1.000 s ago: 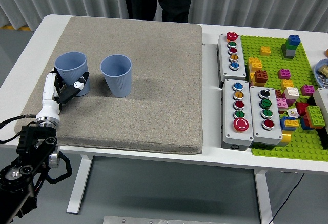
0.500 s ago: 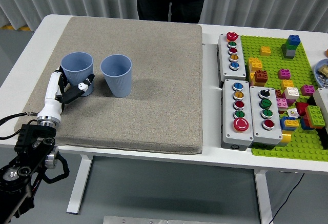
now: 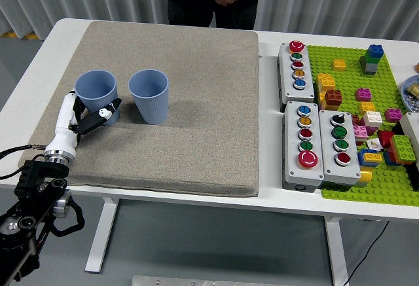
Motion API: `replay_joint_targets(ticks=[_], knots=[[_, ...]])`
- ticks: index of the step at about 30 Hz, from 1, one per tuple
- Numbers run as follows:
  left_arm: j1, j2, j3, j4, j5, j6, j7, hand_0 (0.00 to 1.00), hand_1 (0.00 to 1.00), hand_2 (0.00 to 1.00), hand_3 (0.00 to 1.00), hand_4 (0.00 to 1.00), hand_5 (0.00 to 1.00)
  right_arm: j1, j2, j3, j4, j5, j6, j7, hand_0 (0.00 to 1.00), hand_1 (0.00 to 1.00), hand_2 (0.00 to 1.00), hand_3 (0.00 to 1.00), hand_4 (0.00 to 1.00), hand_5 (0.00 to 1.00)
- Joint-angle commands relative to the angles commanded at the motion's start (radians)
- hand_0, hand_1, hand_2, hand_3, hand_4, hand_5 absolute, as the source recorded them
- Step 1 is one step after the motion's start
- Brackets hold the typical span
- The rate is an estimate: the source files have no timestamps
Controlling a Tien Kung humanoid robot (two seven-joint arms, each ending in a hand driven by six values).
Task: Pick cup pour cup place
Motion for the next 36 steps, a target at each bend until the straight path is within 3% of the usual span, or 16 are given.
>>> replay_joint_targets(ticks=[22, 23, 27, 29, 36], knots=[[0.017, 0.014, -0.027, -0.026, 0.033, -0.041, 0.017, 0.810, 0.831, 0.963, 0.904, 0.937, 0.340, 0.002, -0.001, 0.000, 0.000, 0.003, 0.000, 0.002, 0.683, 0.676, 0.685, 0.648, 0.445, 0.176], [0.019, 0.015, -0.029, -0.027, 0.035, -0.043, 0.018, 0.873, 0.868, 0.983, 0.952, 0.945, 0.345, 0.002, -0.001, 0.000, 0.000, 0.003, 0.000, 0.002, 0.683, 0.676, 0.685, 0.647, 0.444, 0.174], [0.025, 0.018, -0.040, -0.032, 0.038, -0.068, 0.020, 0.873, 0.868, 0.983, 0.952, 0.945, 0.345, 0.004, -0.002, 0.000, 0.000, 0.004, 0.000, 0.002, 0.683, 0.676, 0.685, 0.647, 0.444, 0.174], [0.029, 0.022, -0.038, -0.040, 0.050, -0.076, 0.024, 0.902, 0.897, 0.998, 0.998, 0.957, 0.355, 0.005, -0.003, 0.000, 0.000, 0.003, 0.000, 0.002, 0.683, 0.675, 0.684, 0.647, 0.444, 0.173], [0.063, 0.039, -0.052, -0.094, 0.067, -0.087, 0.031, 0.909, 0.900, 0.998, 0.998, 0.963, 0.366, 0.005, -0.004, 0.000, 0.000, 0.005, -0.001, 0.003, 0.683, 0.675, 0.683, 0.647, 0.443, 0.172]])
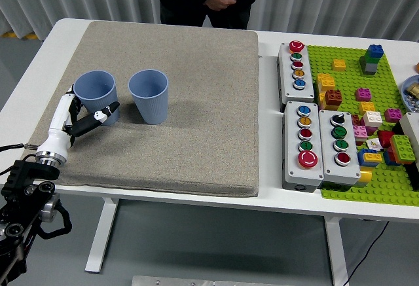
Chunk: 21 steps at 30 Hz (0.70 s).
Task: Pick cup pour cup place
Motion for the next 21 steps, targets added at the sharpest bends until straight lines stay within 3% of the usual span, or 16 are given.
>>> replay_joint_targets(ticks=[15, 21], knots=[[0.085, 0.042, -0.078, -0.070, 0.011, -0.013, 0.003, 0.910, 0.903, 0.998, 0.998, 0.978, 0.388, -0.003, 0.000, -0.001, 0.000, 0.004, 0.000, -0.001, 0.683, 0.675, 0.683, 0.645, 0.443, 0.170], [0.171, 0.066, -0.112, -0.171, 0.024, -0.018, 0.012, 0.910, 0.903, 0.998, 0.998, 0.992, 0.408, -0.013, 0.002, 0.006, 0.000, -0.010, 0.001, -0.006, 0.683, 0.675, 0.684, 0.645, 0.442, 0.170]])
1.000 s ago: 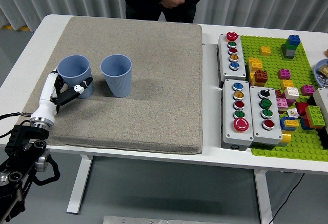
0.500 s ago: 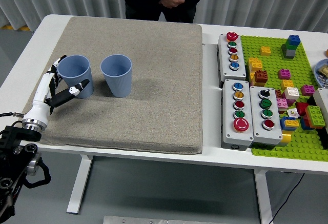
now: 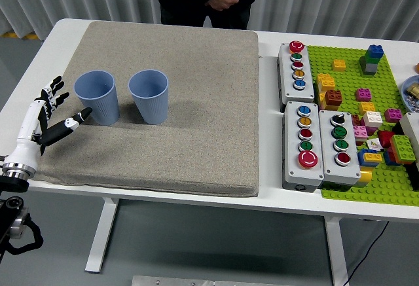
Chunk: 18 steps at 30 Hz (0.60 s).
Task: Pick cup pour cup place
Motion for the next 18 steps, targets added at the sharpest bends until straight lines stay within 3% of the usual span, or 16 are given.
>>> replay_joint_targets(ticks=[3, 7, 8, 10, 13, 14, 18], knots=[[0.035, 0.009, -0.016, -0.070, -0.009, 0.012, 0.009, 0.899, 0.896, 0.998, 0.998, 0.993, 0.430, -0.003, 0.000, 0.003, 0.000, -0.005, 0.000, -0.001, 0.683, 0.675, 0.684, 0.646, 0.443, 0.170], [-0.013, 0.022, -0.025, -0.148, -0.092, 0.074, 0.024, 0.899, 0.896, 0.998, 0.998, 0.993, 0.430, -0.001, -0.001, 0.003, 0.000, -0.004, -0.001, 0.000, 0.683, 0.675, 0.684, 0.646, 0.443, 0.170], [-0.019, 0.023, -0.025, -0.152, -0.101, 0.079, 0.025, 0.825, 0.812, 0.955, 0.973, 0.970, 0.641, -0.001, -0.002, 0.003, 0.000, -0.004, -0.001, 0.000, 0.683, 0.674, 0.683, 0.645, 0.443, 0.170], [-0.067, 0.021, -0.035, -0.164, -0.162, 0.078, 0.016, 0.825, 0.812, 0.955, 0.973, 0.970, 0.641, -0.001, -0.003, -0.002, 0.000, 0.000, -0.002, 0.001, 0.683, 0.674, 0.683, 0.645, 0.443, 0.170], [-0.158, -0.005, -0.055, -0.139, -0.274, 0.042, -0.023, 0.825, 0.812, 0.955, 0.973, 0.970, 0.641, -0.002, -0.005, -0.005, 0.000, 0.002, -0.002, 0.002, 0.683, 0.674, 0.683, 0.645, 0.443, 0.170], [-0.183, -0.017, -0.061, -0.126, -0.314, 0.027, -0.035, 0.809, 0.810, 0.945, 0.966, 0.981, 0.746, -0.002, -0.006, -0.005, 0.000, 0.000, -0.003, 0.001, 0.683, 0.674, 0.681, 0.643, 0.444, 0.172], [-0.258, -0.082, -0.103, -0.075, -0.430, -0.039, -0.044, 0.809, 0.810, 0.945, 0.966, 0.981, 0.746, -0.001, -0.005, -0.007, 0.000, 0.002, -0.004, 0.002, 0.683, 0.674, 0.681, 0.643, 0.444, 0.172]])
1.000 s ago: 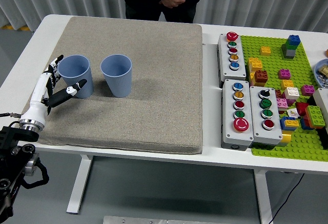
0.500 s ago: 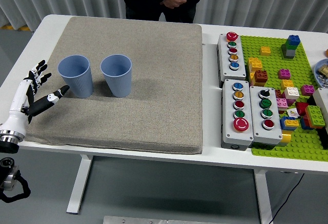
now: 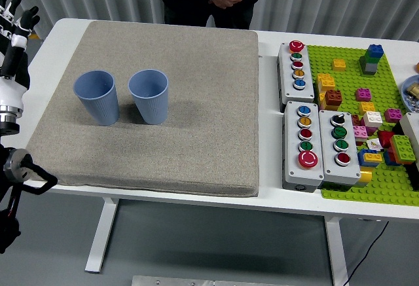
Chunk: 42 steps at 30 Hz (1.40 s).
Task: Pick cup pour cup place
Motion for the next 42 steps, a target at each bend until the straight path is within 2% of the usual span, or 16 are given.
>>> replay_joint_targets(ticks=[1, 2, 5, 8, 30, 42], knots=[[-0.009, -0.019, -0.012, 0.006, 0.000, -0.002, 0.000, 0.809, 0.810, 0.945, 0.966, 0.981, 0.746, 0.000, 0.000, 0.000, 0.000, 0.002, 0.000, 0.001, 0.683, 0.674, 0.681, 0.643, 0.444, 0.172], [-0.016, -0.036, -0.024, 0.013, 0.000, -0.003, -0.002, 0.828, 0.833, 0.967, 0.980, 0.992, 0.843, 0.002, 0.001, 0.000, 0.000, 0.003, 0.000, 0.001, 0.682, 0.674, 0.681, 0.643, 0.444, 0.175], [-0.021, -0.062, -0.030, 0.022, 0.006, -0.003, -0.003, 0.828, 0.833, 0.967, 0.980, 0.992, 0.843, 0.008, 0.002, 0.000, 0.000, 0.004, -0.001, 0.002, 0.682, 0.674, 0.681, 0.643, 0.444, 0.175], [-0.020, -0.061, -0.026, 0.022, 0.010, -0.001, -0.001, 0.836, 0.839, 0.968, 0.982, 0.984, 0.873, 0.011, 0.001, -0.001, 0.000, 0.007, 0.000, 0.002, 0.681, 0.674, 0.684, 0.644, 0.444, 0.176], [-0.012, -0.053, -0.042, -0.004, 0.080, 0.035, -0.006, 0.835, 0.833, 0.958, 0.979, 0.979, 0.864, 0.011, 0.002, -0.008, 0.000, 0.012, -0.006, 0.006, 0.681, 0.675, 0.683, 0.644, 0.442, 0.178], [-0.005, -0.052, -0.049, -0.011, 0.085, 0.041, -0.006, 0.834, 0.831, 0.955, 0.978, 0.978, 0.862, 0.010, 0.004, -0.007, 0.000, 0.015, -0.009, 0.008, 0.681, 0.674, 0.683, 0.645, 0.440, 0.178]])
